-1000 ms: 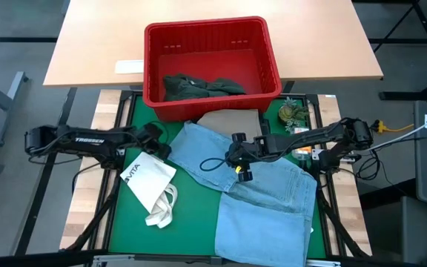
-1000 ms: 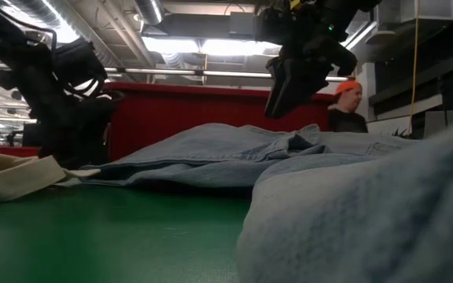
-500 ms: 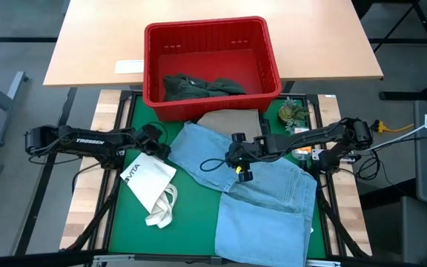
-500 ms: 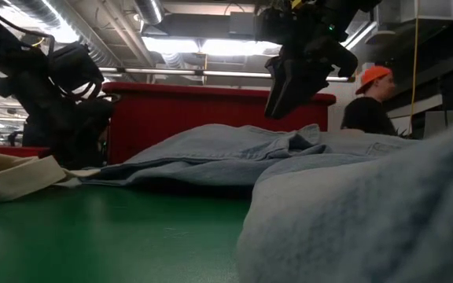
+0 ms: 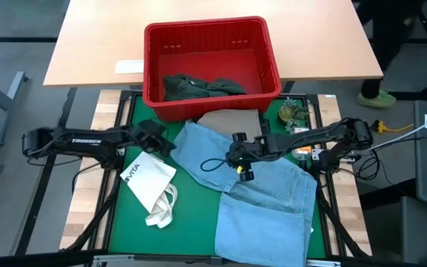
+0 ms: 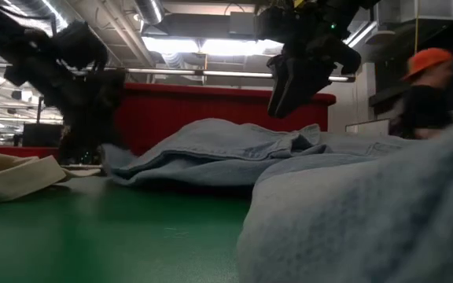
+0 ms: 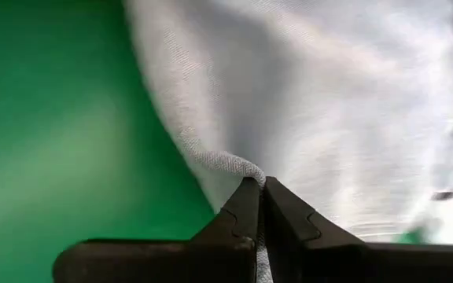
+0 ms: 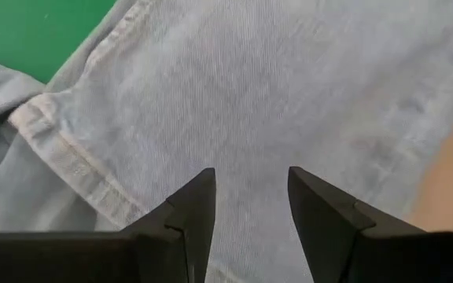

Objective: Fold laundry
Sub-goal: Fold the blue pants

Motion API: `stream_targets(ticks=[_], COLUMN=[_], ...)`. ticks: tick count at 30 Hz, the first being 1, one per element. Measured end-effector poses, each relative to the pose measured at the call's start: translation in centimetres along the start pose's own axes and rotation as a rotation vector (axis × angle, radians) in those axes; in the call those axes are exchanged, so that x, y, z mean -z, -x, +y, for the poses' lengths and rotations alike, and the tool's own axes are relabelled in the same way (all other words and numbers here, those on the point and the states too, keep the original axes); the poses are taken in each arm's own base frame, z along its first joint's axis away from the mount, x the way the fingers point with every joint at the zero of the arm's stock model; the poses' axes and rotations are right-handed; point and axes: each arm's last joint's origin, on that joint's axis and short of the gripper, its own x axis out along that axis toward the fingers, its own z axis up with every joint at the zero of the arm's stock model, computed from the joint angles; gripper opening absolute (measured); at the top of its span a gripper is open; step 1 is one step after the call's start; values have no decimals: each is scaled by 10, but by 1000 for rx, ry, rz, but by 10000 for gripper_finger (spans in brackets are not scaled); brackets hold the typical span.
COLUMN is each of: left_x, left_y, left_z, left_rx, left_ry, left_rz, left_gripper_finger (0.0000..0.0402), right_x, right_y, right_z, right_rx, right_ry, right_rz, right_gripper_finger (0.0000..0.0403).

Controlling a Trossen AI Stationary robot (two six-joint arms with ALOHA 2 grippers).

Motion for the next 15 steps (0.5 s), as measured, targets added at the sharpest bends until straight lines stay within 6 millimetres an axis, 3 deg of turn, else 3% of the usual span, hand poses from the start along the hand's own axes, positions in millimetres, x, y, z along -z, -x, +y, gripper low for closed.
stream_targets(ticks=[6,15], left_x=[-16,-31], left_y=[20,59], left_z=[-25,-73], left_rx=[177,426], left_ry=[-38,-181], left_rz=[-58,-155], left_gripper_finger=[2,1], right_x=[-13,-28], right_y=[27,44], right_z=[-7,-14], right_rx=[12,33], right_ry=[-7,9], right_rz=[-43,-93], right_gripper_finger=[161,161])
